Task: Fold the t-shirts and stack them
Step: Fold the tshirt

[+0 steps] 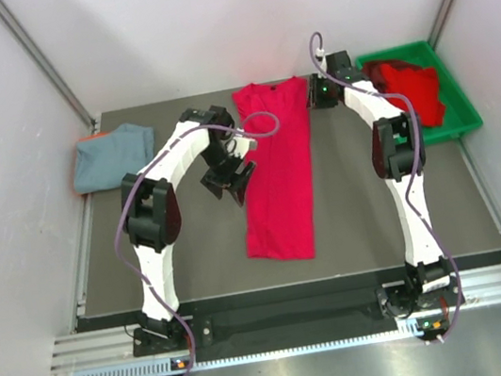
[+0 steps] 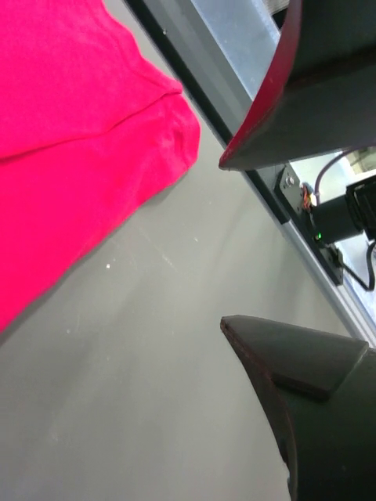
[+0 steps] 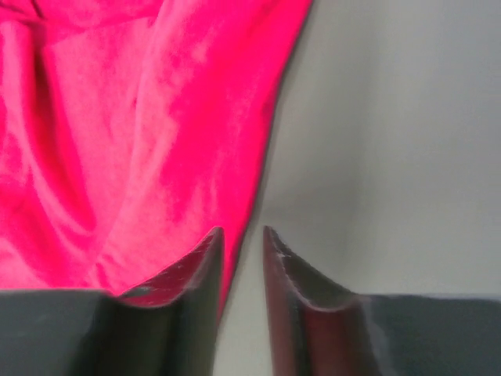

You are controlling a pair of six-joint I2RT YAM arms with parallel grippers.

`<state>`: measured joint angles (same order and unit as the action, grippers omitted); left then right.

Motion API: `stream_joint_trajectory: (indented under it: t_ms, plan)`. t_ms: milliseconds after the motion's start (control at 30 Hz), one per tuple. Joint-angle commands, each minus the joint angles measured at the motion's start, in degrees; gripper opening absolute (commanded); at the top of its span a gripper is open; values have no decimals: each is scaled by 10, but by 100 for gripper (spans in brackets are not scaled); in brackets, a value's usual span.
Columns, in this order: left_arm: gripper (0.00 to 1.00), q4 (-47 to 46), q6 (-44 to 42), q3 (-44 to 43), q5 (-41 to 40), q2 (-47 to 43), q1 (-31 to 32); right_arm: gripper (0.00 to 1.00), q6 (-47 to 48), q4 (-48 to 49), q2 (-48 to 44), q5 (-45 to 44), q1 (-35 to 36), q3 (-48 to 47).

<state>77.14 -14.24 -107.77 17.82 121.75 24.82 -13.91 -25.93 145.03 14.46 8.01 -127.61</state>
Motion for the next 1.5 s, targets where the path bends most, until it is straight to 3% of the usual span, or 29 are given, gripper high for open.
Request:
stream_joint_trajectory:
  t_ms: [0,67,233,333,400,533,633,767,867,1067,1467]
  plan:
    - [87,57,15,7,36,-44,-3,38,24,9,-13,-16,-5,-15]
    - [99,59,21,27,51,-56,-4,48,37,0,-68,-16,-6,40]
    - [98,43,37,92,153,-82,-33,55,15,-31,-260,29,-5,257]
    - [93,16,52,133,201,-94,-60,55,-8,-48,-370,77,7,385]
    - [83,-3,75,154,201,-97,-70,55,-36,-51,-422,103,17,480]
    - [74,-42,100,171,208,-96,-70,56,-80,-47,-548,151,66,621]
    - [73,-71,133,205,229,-101,-69,55,-107,-48,-613,164,109,717]
    - [69,-175,214,307,210,-143,-58,52,-134,-37,-664,192,122,842]
    - [70,-192,217,345,166,-164,-37,51,-158,-12,-690,210,134,894]
    - [70,-254,237,390,161,-170,-35,51,-185,35,-730,212,143,970]
    - [69,-277,245,393,158,-144,-12,48,-194,96,-683,223,152,965]
